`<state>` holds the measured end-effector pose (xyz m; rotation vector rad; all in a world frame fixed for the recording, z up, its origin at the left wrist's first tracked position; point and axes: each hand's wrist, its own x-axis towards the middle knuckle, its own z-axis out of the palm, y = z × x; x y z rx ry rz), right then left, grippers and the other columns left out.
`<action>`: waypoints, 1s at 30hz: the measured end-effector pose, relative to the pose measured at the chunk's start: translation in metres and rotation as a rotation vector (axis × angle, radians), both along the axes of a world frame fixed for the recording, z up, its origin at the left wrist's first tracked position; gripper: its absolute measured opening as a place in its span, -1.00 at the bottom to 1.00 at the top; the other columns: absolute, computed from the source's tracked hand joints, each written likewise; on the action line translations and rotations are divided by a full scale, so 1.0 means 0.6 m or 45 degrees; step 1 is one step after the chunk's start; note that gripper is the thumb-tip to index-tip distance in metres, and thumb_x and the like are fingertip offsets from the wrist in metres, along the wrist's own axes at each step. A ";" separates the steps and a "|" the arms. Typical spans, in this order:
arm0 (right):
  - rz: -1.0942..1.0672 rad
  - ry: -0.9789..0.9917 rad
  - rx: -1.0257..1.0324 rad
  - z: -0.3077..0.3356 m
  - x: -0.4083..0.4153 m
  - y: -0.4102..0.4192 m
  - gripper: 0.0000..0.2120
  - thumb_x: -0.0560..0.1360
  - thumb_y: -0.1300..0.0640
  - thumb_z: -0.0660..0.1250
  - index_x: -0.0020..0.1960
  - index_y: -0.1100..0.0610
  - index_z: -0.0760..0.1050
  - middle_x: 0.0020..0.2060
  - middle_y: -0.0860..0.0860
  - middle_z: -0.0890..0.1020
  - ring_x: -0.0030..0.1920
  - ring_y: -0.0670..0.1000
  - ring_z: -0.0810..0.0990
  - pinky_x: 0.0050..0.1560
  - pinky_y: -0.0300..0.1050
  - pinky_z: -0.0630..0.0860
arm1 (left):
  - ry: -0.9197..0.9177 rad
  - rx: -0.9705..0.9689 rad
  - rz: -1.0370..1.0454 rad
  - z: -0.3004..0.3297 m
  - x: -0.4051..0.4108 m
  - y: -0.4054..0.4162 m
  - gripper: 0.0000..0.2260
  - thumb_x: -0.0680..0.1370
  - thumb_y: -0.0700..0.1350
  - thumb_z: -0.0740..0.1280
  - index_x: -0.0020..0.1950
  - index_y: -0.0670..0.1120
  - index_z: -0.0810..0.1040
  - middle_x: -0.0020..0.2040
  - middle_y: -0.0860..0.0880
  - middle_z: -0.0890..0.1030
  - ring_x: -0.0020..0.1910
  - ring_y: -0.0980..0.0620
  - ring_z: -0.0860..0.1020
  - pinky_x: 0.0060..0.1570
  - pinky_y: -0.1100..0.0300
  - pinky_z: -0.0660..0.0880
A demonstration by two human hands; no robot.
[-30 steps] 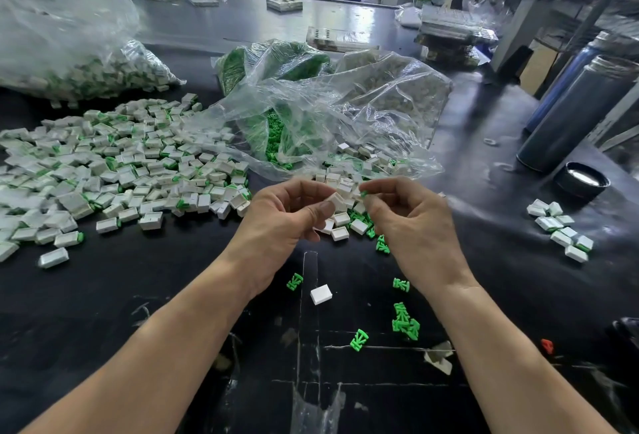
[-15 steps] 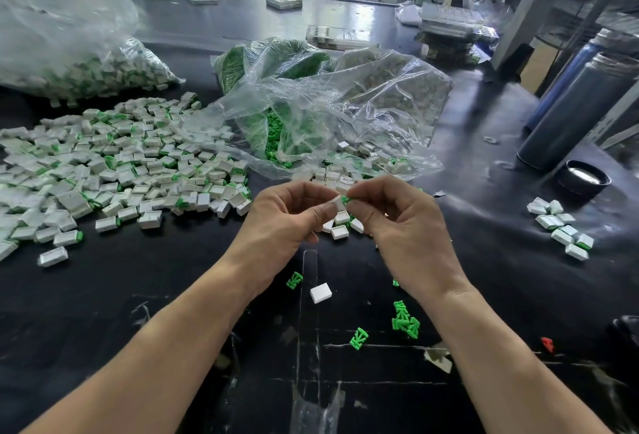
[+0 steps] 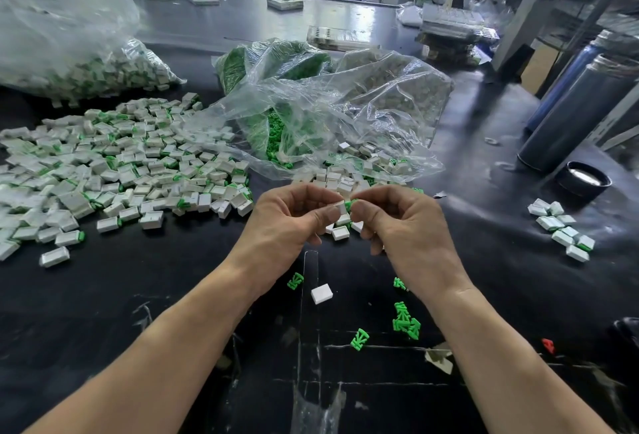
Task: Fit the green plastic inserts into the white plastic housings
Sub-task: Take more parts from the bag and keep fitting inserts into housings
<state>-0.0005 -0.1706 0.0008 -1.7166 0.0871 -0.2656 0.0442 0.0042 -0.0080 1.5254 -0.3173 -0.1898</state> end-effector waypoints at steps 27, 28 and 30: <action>-0.008 -0.182 0.079 -0.007 0.001 0.012 -0.81 0.54 0.29 0.48 -0.04 0.00 0.68 -0.21 0.04 0.73 -0.26 0.02 0.69 -0.13 -0.10 0.66 | 0.028 -0.046 0.015 0.002 -0.001 -0.001 -0.93 0.53 -0.24 0.47 0.00 -0.15 0.70 -0.28 0.05 0.65 -0.33 0.13 0.51 -0.31 0.24 0.50; -0.010 -0.183 0.070 -0.008 0.002 0.012 -0.80 0.54 0.28 0.49 -0.02 -0.03 0.68 -0.20 0.03 0.73 -0.25 0.02 0.69 -0.12 -0.09 0.66 | 0.027 -0.042 0.016 0.002 -0.001 -0.001 -0.93 0.54 -0.24 0.47 0.00 -0.15 0.69 -0.28 0.05 0.64 -0.33 0.14 0.51 -0.31 0.25 0.50; -0.015 -0.180 0.066 -0.009 0.002 0.012 -0.76 0.52 0.28 0.49 0.01 -0.06 0.67 -0.19 0.03 0.73 -0.24 0.02 0.70 -0.12 -0.11 0.66 | 0.022 -0.030 0.024 0.002 -0.001 -0.001 -0.93 0.54 -0.23 0.48 0.01 -0.15 0.70 -0.26 0.04 0.65 -0.32 0.14 0.52 -0.30 0.25 0.50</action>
